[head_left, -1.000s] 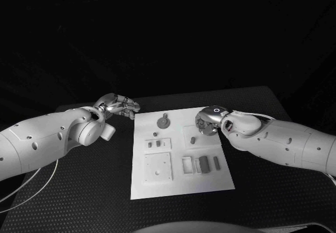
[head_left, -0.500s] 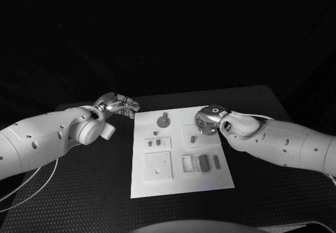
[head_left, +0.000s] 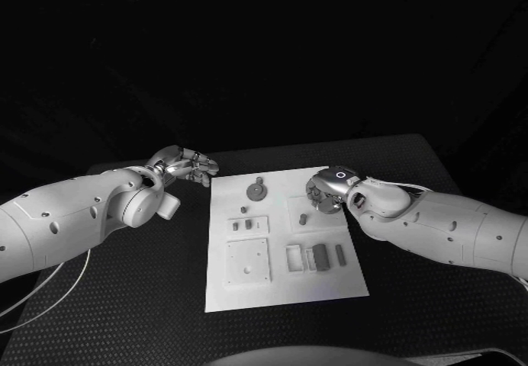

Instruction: Assemble the parts on the task board

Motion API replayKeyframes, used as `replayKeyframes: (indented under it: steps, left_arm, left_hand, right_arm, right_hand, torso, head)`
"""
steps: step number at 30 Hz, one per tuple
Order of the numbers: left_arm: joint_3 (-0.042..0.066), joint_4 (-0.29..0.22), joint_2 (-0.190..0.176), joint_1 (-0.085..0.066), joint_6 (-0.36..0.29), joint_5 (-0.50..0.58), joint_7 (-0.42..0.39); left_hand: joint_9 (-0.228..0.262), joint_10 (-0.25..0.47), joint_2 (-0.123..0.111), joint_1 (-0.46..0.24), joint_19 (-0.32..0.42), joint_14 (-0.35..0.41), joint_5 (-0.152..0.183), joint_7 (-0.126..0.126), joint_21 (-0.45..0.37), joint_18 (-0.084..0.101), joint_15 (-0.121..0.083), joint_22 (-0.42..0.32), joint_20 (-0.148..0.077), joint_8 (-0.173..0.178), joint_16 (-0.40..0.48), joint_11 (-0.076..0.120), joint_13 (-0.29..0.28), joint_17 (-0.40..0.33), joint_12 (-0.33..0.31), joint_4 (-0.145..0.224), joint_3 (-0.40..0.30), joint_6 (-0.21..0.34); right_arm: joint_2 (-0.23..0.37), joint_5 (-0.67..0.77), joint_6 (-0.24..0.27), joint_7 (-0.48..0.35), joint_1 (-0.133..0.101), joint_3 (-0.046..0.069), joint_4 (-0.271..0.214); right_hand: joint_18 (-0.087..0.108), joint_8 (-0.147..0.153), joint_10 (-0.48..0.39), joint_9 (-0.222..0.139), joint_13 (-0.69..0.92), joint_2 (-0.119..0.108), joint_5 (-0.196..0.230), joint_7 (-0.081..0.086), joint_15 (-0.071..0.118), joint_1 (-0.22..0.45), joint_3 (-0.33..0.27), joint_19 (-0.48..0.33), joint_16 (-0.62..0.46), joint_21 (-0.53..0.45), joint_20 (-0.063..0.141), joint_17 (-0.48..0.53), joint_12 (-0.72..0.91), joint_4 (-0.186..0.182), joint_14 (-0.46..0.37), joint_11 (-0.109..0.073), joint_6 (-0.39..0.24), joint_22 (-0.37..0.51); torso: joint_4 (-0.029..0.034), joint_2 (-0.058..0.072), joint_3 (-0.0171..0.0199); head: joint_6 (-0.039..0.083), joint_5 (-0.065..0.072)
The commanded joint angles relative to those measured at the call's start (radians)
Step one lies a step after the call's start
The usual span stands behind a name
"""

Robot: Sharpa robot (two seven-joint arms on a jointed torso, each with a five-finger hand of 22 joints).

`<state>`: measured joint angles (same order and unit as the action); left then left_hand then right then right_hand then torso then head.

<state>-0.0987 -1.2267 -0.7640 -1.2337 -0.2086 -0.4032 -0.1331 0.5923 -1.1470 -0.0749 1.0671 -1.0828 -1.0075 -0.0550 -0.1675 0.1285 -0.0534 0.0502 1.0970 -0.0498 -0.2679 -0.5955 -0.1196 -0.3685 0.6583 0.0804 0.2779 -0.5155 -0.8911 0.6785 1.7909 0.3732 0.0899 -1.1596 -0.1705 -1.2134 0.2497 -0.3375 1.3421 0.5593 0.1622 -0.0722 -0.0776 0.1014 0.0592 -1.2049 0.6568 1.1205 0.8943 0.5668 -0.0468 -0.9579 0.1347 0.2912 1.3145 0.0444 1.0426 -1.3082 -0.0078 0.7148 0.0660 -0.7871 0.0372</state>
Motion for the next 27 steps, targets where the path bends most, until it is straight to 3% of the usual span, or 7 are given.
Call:
replayKeyframes:
  steps: [1,6,14,19,27]
  left_arm:
    - [0.001,0.000,0.003,-0.001,-0.002,0.007,-0.005]
    - [0.001,0.003,0.003,-0.001,-0.002,0.007,-0.006]
    - [0.001,0.008,0.003,-0.001,-0.003,0.007,-0.008]
    - [0.001,0.010,0.003,-0.001,-0.002,0.007,-0.008]
    - [0.001,0.016,0.003,-0.001,-0.005,0.007,-0.008]
  left_hand:
    - [-0.001,0.002,0.000,-0.010,-0.002,-0.003,0.004,-0.001,-0.005,-0.011,0.002,-0.001,0.003,0.006,0.005,-0.003,0.002,0.002,-0.002,-0.001,0.005,0.003]
    - [-0.001,0.003,0.000,-0.010,-0.003,-0.003,0.004,-0.002,-0.005,-0.011,0.002,-0.001,0.003,0.007,0.005,-0.003,0.002,0.002,-0.003,-0.001,0.005,0.004]
    - [-0.001,0.003,0.000,-0.010,-0.003,-0.003,0.004,-0.002,-0.006,-0.011,0.002,-0.002,0.003,0.007,0.006,-0.003,0.002,0.003,-0.003,-0.001,0.005,0.004]
    - [-0.001,0.003,-0.001,-0.010,-0.004,-0.003,0.004,-0.002,-0.007,-0.011,0.002,-0.002,0.003,0.007,0.006,-0.003,0.002,0.003,-0.003,-0.001,0.005,0.005]
    - [-0.001,0.004,-0.001,-0.011,-0.004,-0.004,0.004,-0.002,-0.007,-0.011,0.002,-0.002,0.003,0.007,0.007,-0.004,0.003,0.004,-0.003,-0.002,0.005,0.006]
  right_arm:
    - [0.002,-0.013,-0.065,0.001,0.020,-0.012,0.002]
    - [0.004,-0.011,-0.061,0.002,0.020,-0.001,-0.002]
    - [0.013,-0.004,-0.060,0.003,0.017,0.027,-0.014]
    - [0.017,-0.009,-0.059,-0.002,0.014,0.043,-0.017]
    - [0.018,-0.023,-0.055,-0.006,0.010,0.054,-0.027]
  right_hand:
    - [0.012,-0.007,0.009,0.002,0.006,0.007,-0.002,0.000,0.009,-0.009,-0.003,0.006,0.005,0.004,-0.001,-0.002,0.001,0.002,0.001,-0.002,0.009,-0.023]
    - [0.012,-0.008,0.012,0.004,0.008,0.006,-0.002,0.000,0.010,-0.009,-0.003,0.008,0.009,0.006,0.000,-0.003,0.000,0.002,0.001,-0.003,0.010,-0.023]
    - [0.012,-0.008,0.014,0.007,0.010,0.005,-0.002,-0.001,0.011,-0.010,-0.004,0.009,0.013,0.009,0.001,-0.005,-0.001,0.001,0.002,-0.004,0.012,-0.024]
    - [0.012,-0.009,0.016,0.009,0.012,0.003,-0.002,-0.002,0.011,-0.010,-0.004,0.010,0.016,0.011,0.002,-0.007,-0.001,0.001,0.002,-0.004,0.014,-0.024]
    - [0.012,-0.009,0.019,0.011,0.014,0.003,-0.003,-0.003,0.012,-0.011,-0.004,0.011,0.020,0.014,0.003,-0.009,-0.002,0.001,0.003,-0.006,0.015,-0.024]
  torso:
    - [-0.0010,0.000,0.0001]
    - [0.0006,0.000,0.0006]
    - [-0.0015,0.000,-0.0009]
    - [-0.0014,0.000,0.0005]
    - [-0.0002,0.000,0.0002]
  head:
    - [0.000,-0.001]
    - [-0.003,-0.001]
    - [-0.002,-0.001]
    - [-0.001,-0.003]
    - [0.000,-0.001]
